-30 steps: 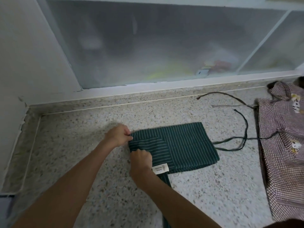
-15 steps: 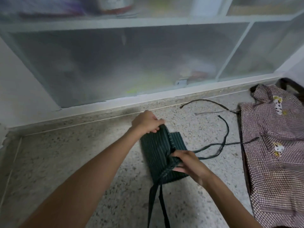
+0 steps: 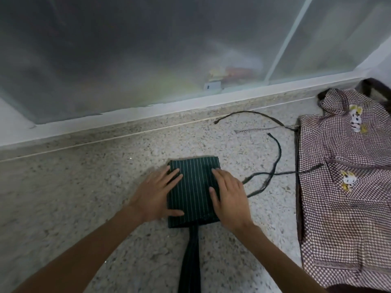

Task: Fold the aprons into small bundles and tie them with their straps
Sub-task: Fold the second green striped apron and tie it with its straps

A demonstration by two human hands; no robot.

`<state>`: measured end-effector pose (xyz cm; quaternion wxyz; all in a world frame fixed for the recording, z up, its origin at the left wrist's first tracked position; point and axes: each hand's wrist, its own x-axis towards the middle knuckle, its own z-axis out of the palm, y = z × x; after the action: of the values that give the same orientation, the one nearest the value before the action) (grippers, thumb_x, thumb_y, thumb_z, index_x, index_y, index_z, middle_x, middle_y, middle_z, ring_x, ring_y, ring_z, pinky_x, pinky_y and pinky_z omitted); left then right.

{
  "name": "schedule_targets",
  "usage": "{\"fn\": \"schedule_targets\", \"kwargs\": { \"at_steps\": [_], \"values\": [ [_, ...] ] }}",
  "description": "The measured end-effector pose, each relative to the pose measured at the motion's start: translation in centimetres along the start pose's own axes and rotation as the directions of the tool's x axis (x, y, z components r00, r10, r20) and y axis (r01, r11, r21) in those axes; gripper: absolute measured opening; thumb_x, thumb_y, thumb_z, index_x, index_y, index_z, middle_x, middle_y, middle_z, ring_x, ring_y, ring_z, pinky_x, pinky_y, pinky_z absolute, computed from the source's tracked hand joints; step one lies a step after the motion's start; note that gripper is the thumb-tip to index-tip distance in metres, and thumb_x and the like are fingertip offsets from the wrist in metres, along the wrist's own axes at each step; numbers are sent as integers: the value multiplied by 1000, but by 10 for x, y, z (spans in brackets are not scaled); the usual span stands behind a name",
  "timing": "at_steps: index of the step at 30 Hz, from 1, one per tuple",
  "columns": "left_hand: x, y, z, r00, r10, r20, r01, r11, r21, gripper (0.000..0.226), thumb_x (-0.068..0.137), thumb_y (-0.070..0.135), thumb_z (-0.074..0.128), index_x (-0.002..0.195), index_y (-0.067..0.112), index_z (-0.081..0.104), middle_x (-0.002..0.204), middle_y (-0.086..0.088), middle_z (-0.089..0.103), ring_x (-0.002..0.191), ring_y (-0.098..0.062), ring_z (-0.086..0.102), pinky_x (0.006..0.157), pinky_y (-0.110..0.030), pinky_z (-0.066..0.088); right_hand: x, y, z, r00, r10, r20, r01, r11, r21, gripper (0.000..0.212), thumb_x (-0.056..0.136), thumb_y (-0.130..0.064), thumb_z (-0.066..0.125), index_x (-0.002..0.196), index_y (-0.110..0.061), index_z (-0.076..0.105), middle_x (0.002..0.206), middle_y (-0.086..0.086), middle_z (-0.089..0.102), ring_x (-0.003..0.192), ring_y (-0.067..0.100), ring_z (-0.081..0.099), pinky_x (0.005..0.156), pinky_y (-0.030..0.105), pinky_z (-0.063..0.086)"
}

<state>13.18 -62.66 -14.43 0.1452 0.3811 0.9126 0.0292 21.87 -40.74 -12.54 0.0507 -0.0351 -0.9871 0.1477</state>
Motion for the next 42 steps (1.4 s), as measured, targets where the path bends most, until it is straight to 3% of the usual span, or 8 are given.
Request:
{"fn": "schedule_targets", "kwargs": {
  "at_steps": [5, 8, 13, 17, 21, 32, 36, 42],
  "values": [
    [2, -3, 15, 998, -36, 58, 37, 999, -9, 120, 57, 97, 25, 140, 28, -27, 150, 8, -25, 138, -10, -29, 112, -40, -17, 5, -3, 38, 947, -112, 303, 164, 974, -155, 62, 100, -49, 12, 148, -12, 23, 154, 4, 26, 142, 17, 23, 112, 43, 13],
    [4, -5, 24, 1000, -25, -12, 25, 1000, 9, 119, 59, 97, 23, 142, 29, -27, 157, 2, -4, 141, -12, -19, 112, -43, -9, 2, -3, 41, 928, -101, 360, 160, 977, -140, 63, 100, -49, 10, 148, -12, 24, 155, 5, 22, 143, 19, 20, 112, 44, 14],
    [4, 0, 1, 994, -15, 106, 22, 998, -66, 115, 58, 92, 25, 146, 29, -14, 149, 10, -25, 140, -11, -22, 113, -36, -16, 18, 0, 24, 885, -158, 437, 199, 979, -50, 55, 102, -41, 15, 147, -13, 30, 155, 3, 20, 143, 21, 23, 112, 47, 24],
    [12, -16, -21, 950, -262, -169, 150, 859, -489, 83, 75, 59, 65, 144, 31, 28, 151, 5, 25, 136, -12, 24, 112, -33, 24, 65, 26, -22, 876, -224, 427, 219, 974, 63, 67, 95, -15, 47, 150, -23, 10, 159, -3, -2, 146, 21, -7, 118, 39, 2],
    [30, -24, -35, 916, -371, 153, 383, 693, -611, 99, 61, 37, 86, 141, 22, 28, 125, 3, 50, 114, -14, 48, 96, -27, 41, 99, 33, -33, 801, -128, 585, 215, 973, -80, 97, 87, -35, 63, 150, -19, -9, 159, 2, 1, 145, 23, 0, 116, 38, 7],
    [40, -19, -16, 972, -227, 56, 182, 582, -793, 48, 52, 0, 87, 95, 3, 67, 97, -3, 68, 89, -10, 63, 85, -30, 51, 99, 41, -18, 858, -122, 499, 159, 987, -32, 58, 67, -40, 79, 117, -23, 54, 118, 0, 48, 116, 21, 37, 93, 33, 29],
    [17, -6, -5, 920, -202, -336, -35, 811, -584, 43, 58, 9, 85, 92, 23, 62, 93, 10, 60, 83, 3, 44, 73, -19, 41, 67, 52, -23, 901, -324, 289, 229, 920, 318, 44, 63, -1, 78, 99, -20, 60, 97, -3, 65, 92, 14, 57, 79, 28, 45],
    [-10, 0, 7, 849, 238, -471, -298, 953, -55, 17, 86, 4, 53, 87, 17, 64, 94, 5, 65, 89, -10, 53, 66, -22, 45, 16, 75, -3, 684, -729, 4, 729, 684, 30, 24, 82, -1, 51, 97, -13, 65, 96, 3, 65, 87, 15, 55, 70, 23, 47]
  ]
}}
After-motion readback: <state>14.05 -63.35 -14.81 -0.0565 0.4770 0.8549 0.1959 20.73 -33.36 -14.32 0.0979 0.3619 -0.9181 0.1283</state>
